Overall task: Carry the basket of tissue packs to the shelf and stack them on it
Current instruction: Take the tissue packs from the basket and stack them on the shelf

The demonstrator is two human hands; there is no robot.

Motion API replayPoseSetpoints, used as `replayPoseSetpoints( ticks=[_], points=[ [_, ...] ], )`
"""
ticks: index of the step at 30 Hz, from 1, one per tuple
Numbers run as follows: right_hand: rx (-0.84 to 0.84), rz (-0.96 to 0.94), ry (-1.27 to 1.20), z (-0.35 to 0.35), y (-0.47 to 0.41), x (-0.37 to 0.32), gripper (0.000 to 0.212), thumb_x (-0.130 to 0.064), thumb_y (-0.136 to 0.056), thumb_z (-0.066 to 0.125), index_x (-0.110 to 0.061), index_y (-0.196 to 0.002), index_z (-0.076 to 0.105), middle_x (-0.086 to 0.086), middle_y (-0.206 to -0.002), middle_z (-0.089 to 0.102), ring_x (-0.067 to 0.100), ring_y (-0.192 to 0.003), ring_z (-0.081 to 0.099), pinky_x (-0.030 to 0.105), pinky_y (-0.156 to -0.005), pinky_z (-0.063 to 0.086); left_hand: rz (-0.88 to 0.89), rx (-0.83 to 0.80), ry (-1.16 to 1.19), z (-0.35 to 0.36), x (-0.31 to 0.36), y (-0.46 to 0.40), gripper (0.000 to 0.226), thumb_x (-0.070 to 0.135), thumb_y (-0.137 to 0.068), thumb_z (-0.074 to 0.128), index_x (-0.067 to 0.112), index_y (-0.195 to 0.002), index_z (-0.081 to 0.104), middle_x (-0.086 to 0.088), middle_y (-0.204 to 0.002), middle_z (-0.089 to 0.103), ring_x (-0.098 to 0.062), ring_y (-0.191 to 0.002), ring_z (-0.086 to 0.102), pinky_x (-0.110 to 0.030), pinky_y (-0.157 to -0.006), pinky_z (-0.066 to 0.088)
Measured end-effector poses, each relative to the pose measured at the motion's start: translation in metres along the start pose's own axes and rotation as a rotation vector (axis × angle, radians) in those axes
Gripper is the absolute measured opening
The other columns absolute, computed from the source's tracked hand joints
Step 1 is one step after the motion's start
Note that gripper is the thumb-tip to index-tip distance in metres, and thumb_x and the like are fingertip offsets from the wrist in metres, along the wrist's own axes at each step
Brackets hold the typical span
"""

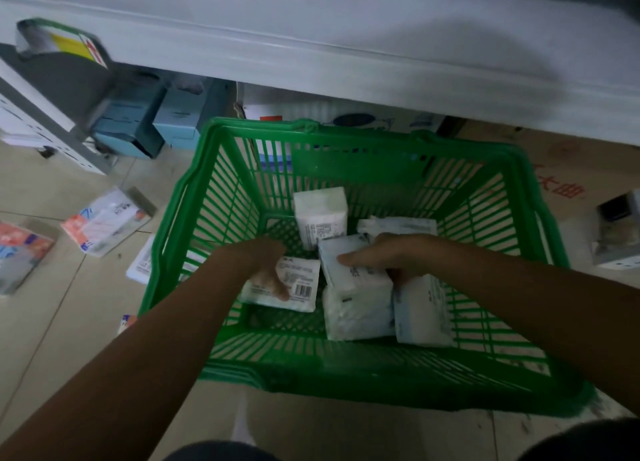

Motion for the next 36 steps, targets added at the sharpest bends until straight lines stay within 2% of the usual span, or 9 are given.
replayPoseSetpoints(
  ticks=[3, 10, 14, 18, 22, 24, 29, 32, 36],
  points=[
    [-0.148, 0.051, 0.003, 0.003, -0.002, -0.002, 0.083, -0.059, -0.082, 0.077, -0.015, -0.147, 0.053, 0.014, -0.146, 0.059, 0.037, -0.13, 0.059, 0.054, -0.109, 0.05, -0.018, -0.006, 0.002, 0.001, -0.001, 0.0, 0.103, 0.058, -0.068, 0.09, 0.013, -0.149, 0.046, -0.008, -0.153, 0.052, -0.028, -0.135, 0.053, -0.036, -0.106, 0.045],
    [-0.187, 0.023, -0.014, 0.006, -0.005, 0.002, 0.069, -0.046, -0.077, 0.087, -0.018, -0.135, 0.065, 0.014, -0.134, 0.069, 0.038, -0.124, 0.064, 0.056, -0.108, 0.051, 0.017, -0.034, -0.023, 0.002, 0.0, 0.005, 0.111, 0.069, -0.046, 0.094, 0.014, -0.137, 0.061, -0.005, -0.136, 0.063, -0.025, -0.117, 0.063, -0.036, -0.1, 0.055],
    [-0.199, 0.019, 0.007, -0.002, 0.0, 0.003, 0.048, -0.038, -0.078, 0.09, -0.018, -0.117, 0.071, 0.012, -0.109, 0.079, 0.035, -0.103, 0.074, 0.049, -0.085, 0.064, 0.029, -0.039, 0.064, 0.003, -0.001, 0.008, 0.112, 0.073, -0.039, 0.093, 0.019, -0.133, 0.062, 0.0, -0.13, 0.067, -0.02, -0.105, 0.063, -0.032, -0.093, 0.055],
    [-0.091, -0.067, -0.005, -0.016, 0.01, 0.004, 0.056, -0.034, -0.07, 0.096, -0.017, -0.117, 0.069, 0.01, -0.104, 0.077, 0.029, -0.088, 0.076, 0.041, -0.069, 0.066, 0.017, -0.021, 0.128, -0.003, -0.002, 0.012, 0.106, 0.079, -0.036, 0.089, 0.023, -0.124, 0.064, 0.004, -0.117, 0.07, -0.018, -0.1, 0.066, -0.031, -0.083, 0.054],
    [-0.002, -0.165, -0.003, -0.023, 0.017, 0.009, 0.084, -0.04, -0.061, 0.099, -0.013, -0.132, 0.063, 0.011, -0.121, 0.073, 0.03, -0.102, 0.074, 0.043, -0.084, 0.065, 0.028, 0.108, 0.151, -0.014, -0.002, 0.026, 0.103, 0.076, -0.042, 0.089, 0.025, -0.127, 0.061, 0.005, -0.12, 0.071, -0.018, -0.104, 0.068, -0.034, -0.096, 0.056],
    [0.023, -0.231, -0.019, -0.024, 0.019, 0.009, 0.081, -0.042, -0.057, 0.1, -0.015, -0.127, 0.069, 0.007, -0.118, 0.075, 0.027, -0.102, 0.074, 0.043, -0.09, 0.064, 0.04, 0.175, 0.186, -0.019, -0.003, 0.039, 0.096, 0.074, -0.046, 0.089, 0.028, -0.125, 0.06, 0.005, -0.119, 0.071, -0.017, -0.103, 0.068, -0.032, -0.095, 0.056],
    [0.061, -0.391, -0.107, -0.02, 0.028, 0.001, 0.083, -0.047, -0.045, 0.099, -0.015, -0.118, 0.076, 0.006, -0.113, 0.079, 0.026, -0.102, 0.076, 0.043, -0.094, 0.063, 0.066, 0.334, 0.398, -0.029, -0.008, 0.08, 0.062, 0.077, -0.052, 0.086, 0.035, -0.091, 0.064, 0.019, -0.089, 0.072, 0.009, -0.066, 0.069, -0.007, -0.052, 0.047],
    [0.038, -0.46, -0.15, -0.015, 0.037, -0.004, 0.065, -0.038, -0.057, 0.099, -0.016, -0.114, 0.078, 0.006, -0.109, 0.081, 0.027, -0.101, 0.077, 0.044, -0.092, 0.063, 0.029, 0.429, 0.501, -0.026, -0.01, 0.102, 0.063, 0.071, -0.053, 0.09, 0.031, -0.093, 0.061, 0.013, -0.084, 0.073, 0.013, -0.063, 0.068, -0.005, -0.044, 0.043],
    [0.05, -0.582, -0.254, -0.016, 0.05, -0.015, 0.043, -0.026, -0.065, 0.098, -0.019, -0.103, 0.08, 0.0, -0.096, 0.084, 0.02, -0.087, 0.08, 0.032, -0.072, 0.064, -0.007, 0.516, 0.702, -0.019, -0.015, 0.126, 0.072, 0.073, -0.049, 0.09, 0.029, -0.099, 0.062, 0.006, -0.088, 0.077, -0.001, -0.067, 0.074, -0.016, -0.055, 0.053]
  ],
)
Point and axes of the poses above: each hand's wrist, its own y-axis away from the middle knuckle, its own z-axis out of the palm, x = y × z, the point moved 1 cm from there along -y, towards the middle knuckle
